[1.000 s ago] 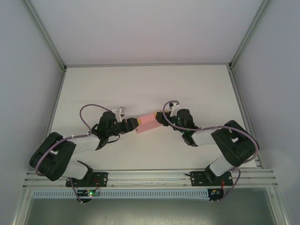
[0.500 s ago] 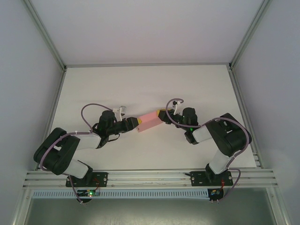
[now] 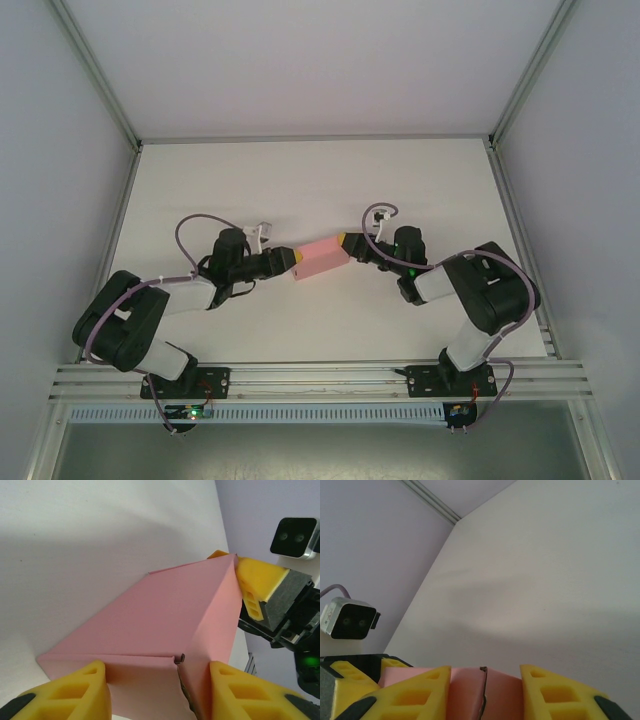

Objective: Assemble paper box

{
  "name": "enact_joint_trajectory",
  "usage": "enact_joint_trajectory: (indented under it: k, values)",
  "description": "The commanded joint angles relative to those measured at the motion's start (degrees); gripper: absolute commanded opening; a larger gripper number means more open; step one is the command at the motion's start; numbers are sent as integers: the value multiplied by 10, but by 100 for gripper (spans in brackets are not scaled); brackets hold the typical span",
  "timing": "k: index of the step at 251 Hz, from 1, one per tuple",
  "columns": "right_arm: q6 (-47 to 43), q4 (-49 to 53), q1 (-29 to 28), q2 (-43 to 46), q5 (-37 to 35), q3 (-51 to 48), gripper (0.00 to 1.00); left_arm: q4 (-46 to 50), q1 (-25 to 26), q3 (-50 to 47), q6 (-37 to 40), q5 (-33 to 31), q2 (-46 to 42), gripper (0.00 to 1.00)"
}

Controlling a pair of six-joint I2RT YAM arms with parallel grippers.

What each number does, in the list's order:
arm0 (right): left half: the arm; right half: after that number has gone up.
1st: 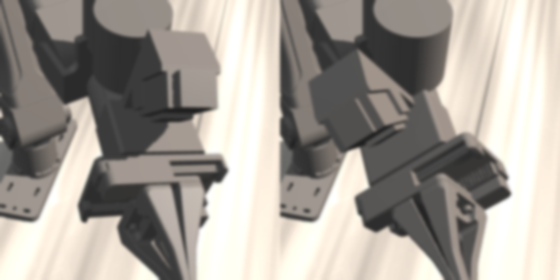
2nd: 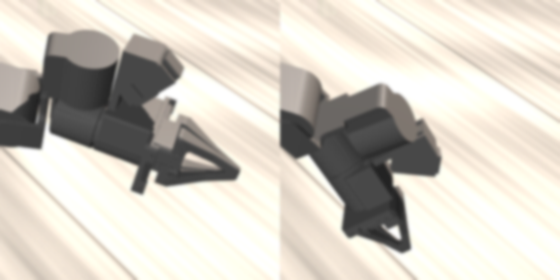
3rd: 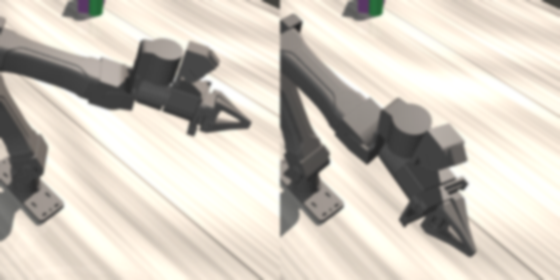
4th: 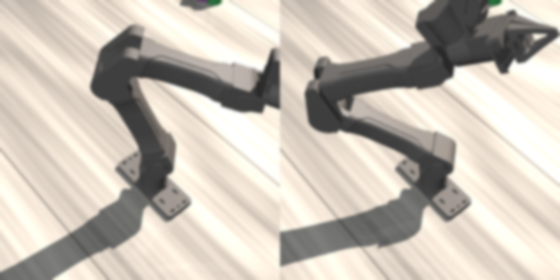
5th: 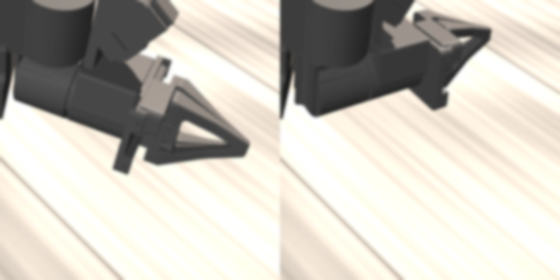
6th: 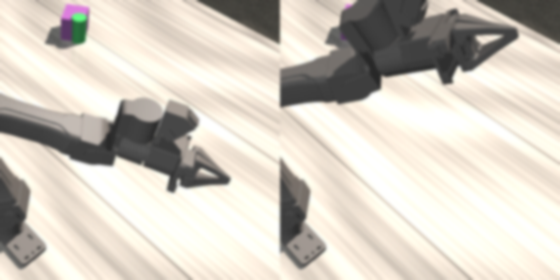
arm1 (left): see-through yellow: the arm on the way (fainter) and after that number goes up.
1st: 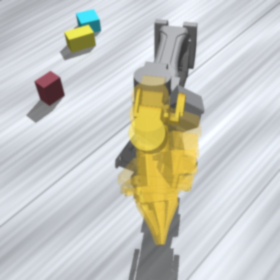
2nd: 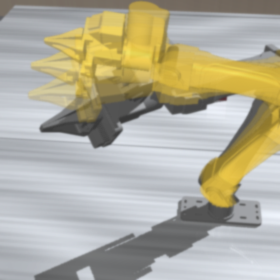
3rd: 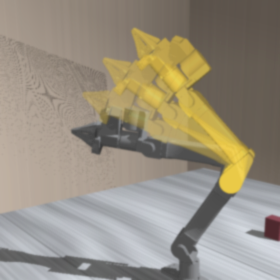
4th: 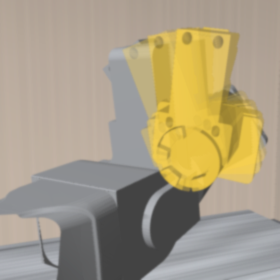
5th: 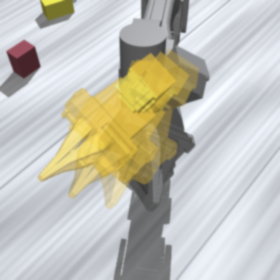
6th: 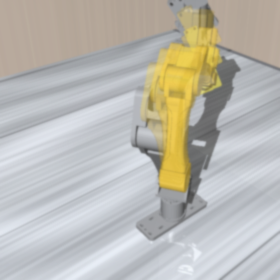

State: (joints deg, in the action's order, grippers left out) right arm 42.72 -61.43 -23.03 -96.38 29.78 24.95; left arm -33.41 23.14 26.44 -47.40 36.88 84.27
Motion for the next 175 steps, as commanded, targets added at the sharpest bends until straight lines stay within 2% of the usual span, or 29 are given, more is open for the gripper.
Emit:
enact_joint_trajectory:
  k: [1, 16, 48, 68, 102, 137, 144, 150, 157, 175]
  values:
    - [-2, 154, -19, 26, 83, 28, 17, 149, 2, 28, 66, -5, 12, 1]
    - [-14, 217, -20, 46, 67, 50, 27, 157, 2, 44, 74, 5, 9, 20]
    - [-45, 322, -26, 93, 7, 80, 38, 218, 2, 86, 102, 15, 0, 31]
    - [-60, 353, -29, 120, -21, 87, 41, 242, 4, 104, 120, 22, -8, 45]
    - [-74, 376, -32, 136, -31, 97, 51, 263, 6, 123, 132, 12, -17, 52]
    - [-73, 381, -34, 134, -37, 107, 52, 269, 8, 140, 143, 30, -17, 66]
    - [-72, 380, -35, 133, -40, 107, 55, 270, 9, 142, 143, 31, -17, 71]
    - [-74, 380, -35, 133, -41, 107, 57, 269, 10, 145, 143, 33, -17, 82]
    - [-75, 382, -35, 134, -41, 107, 59, 269, 10, 147, 146, 37, -18, 99]
    - [-75, 384, -34, 135, -43, 108, 62, 276, 12, 157, 150, 34, -20, 100]
